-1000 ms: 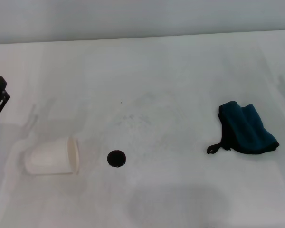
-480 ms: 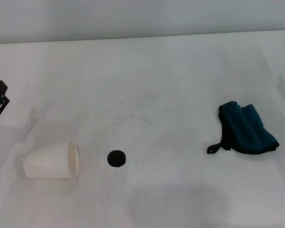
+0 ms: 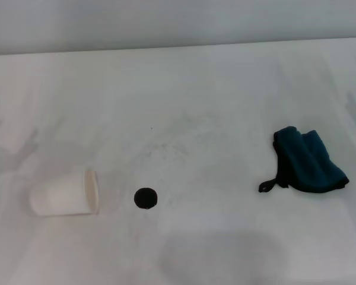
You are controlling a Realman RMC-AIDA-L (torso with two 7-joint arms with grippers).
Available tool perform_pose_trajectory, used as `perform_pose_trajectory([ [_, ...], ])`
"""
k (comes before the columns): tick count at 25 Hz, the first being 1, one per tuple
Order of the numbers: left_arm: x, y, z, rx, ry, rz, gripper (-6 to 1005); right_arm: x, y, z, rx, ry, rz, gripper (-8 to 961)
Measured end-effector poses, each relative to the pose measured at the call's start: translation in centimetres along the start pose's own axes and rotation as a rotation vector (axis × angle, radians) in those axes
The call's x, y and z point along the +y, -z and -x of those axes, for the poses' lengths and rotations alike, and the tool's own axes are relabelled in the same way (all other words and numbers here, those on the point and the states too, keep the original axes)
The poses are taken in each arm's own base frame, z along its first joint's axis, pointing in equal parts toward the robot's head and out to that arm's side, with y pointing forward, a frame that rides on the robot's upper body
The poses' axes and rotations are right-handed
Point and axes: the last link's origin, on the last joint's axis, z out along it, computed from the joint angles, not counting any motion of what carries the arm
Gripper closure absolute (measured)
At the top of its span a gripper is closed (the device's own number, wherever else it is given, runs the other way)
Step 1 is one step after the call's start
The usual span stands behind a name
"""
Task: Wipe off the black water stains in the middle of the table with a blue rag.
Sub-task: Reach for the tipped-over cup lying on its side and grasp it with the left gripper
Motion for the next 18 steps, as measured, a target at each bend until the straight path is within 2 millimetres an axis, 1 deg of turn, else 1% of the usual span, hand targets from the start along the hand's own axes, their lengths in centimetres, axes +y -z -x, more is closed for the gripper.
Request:
perform_pose_trajectory([
  [4, -1.9, -0.2, -2.5, -0.099, -0.009, 0.072, 106, 0.1, -0.2, 0.0, 0.005, 0.001, 0.000, 85],
  [7, -2.5, -0.2, -4.8, -0.159, -0.048, 0.142, 106, 0.1, -0.3, 0.0, 0.007, 0.000, 0.000, 85],
  [10, -2.5, -0.6, -7.2, -0.240, -0.101, 0.232, 106, 0.1, -0.3, 0.0, 0.007, -0.001, 0.000, 85],
  [14, -2.0, -0.8, -9.7, -0.379, -0.188, 0.332, 106, 0.1, -0.3, 0.0, 0.006, -0.002, 0.001, 85],
  [17, -1.4, -1.1, -10.7, -0.481, -0.237, 0.397, 106, 0.1, -0.4, 0.0, 0.005, -0.002, 0.002, 84],
  [18, -1.4, -1.1, -10.7, -0.481, -0.237, 0.397, 106, 0.1, -0.4, 0.0, 0.004, -0.002, 0.002, 84],
])
